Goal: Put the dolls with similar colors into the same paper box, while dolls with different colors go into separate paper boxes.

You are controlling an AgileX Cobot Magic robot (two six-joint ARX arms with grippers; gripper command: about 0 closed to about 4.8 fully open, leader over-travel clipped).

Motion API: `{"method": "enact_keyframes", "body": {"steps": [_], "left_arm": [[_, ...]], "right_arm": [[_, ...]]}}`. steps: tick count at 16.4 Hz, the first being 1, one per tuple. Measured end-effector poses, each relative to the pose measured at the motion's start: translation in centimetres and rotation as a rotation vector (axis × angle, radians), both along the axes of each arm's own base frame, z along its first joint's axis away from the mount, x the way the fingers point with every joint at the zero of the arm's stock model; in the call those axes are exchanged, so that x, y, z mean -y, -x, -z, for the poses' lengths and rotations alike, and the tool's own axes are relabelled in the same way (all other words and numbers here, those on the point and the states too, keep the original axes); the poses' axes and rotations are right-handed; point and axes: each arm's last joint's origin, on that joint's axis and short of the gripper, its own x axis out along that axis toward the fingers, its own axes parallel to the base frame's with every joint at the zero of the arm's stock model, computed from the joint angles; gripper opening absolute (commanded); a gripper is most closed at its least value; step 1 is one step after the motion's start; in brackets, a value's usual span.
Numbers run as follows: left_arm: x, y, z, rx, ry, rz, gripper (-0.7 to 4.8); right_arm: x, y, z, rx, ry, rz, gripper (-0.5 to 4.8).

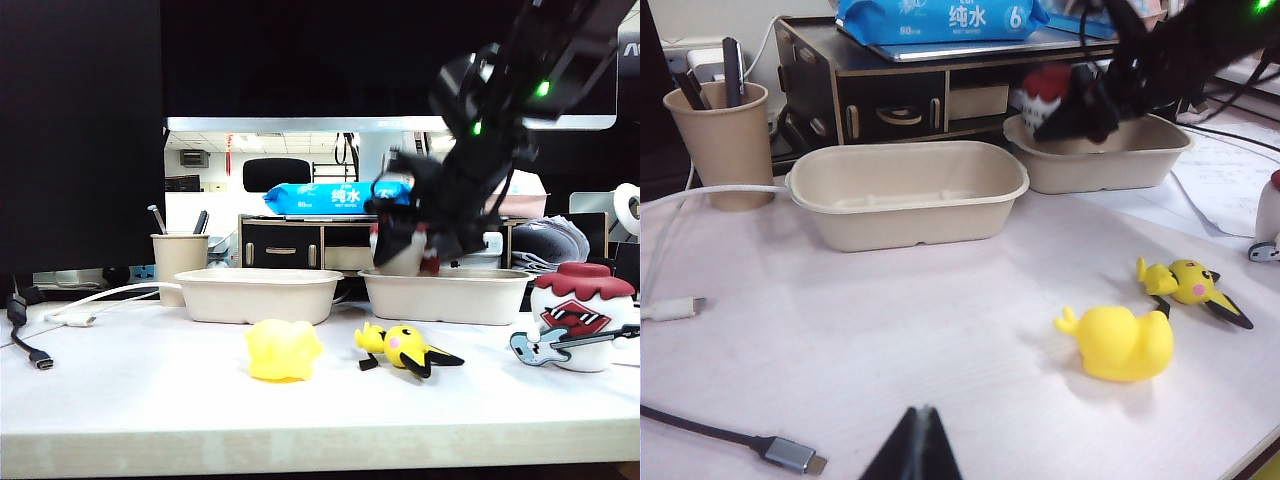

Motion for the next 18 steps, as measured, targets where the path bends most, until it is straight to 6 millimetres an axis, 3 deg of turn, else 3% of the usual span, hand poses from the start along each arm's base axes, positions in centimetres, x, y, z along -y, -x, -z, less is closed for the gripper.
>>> {"method": "enact_keyframes", "body": {"steps": [5, 9, 12, 13, 14, 18], "left_arm": [[0.0, 0.0, 0.0, -0.001, 0.000, 0.000, -0.05], [0.0, 0.0, 0.0, -0.001, 0.000, 0.000, -0.05], [0.0, 0.0, 0.0, -0.001, 0.000, 0.000, -0.05], [0.0, 0.0, 0.0, -0.001, 0.000, 0.000, -0.05], [0.0, 0.0, 0.0, -0.001, 0.000, 0.000, -0.05], [0.0, 0.0, 0.0, 0.000, 0.000, 0.000, -0.05]], "right_arm": [[0.6, -0.2, 0.2, 0.010, 0.061, 0.084, 2.20], [0.4, -0.2, 0.3, 0.005, 0.062, 0.078, 3.37], [0.4, -0.1, 0.3, -0.003, 0.046, 0.072, 3.39], [0.4, -0.1, 0.3, -0.008, 0.036, 0.062, 3.81], [0.3, -0.1, 0.3, -0.009, 0.035, 0.058, 4.62], [0.3, 0.7, -1.3, -0.016, 0.010, 0.049, 4.72]]}}
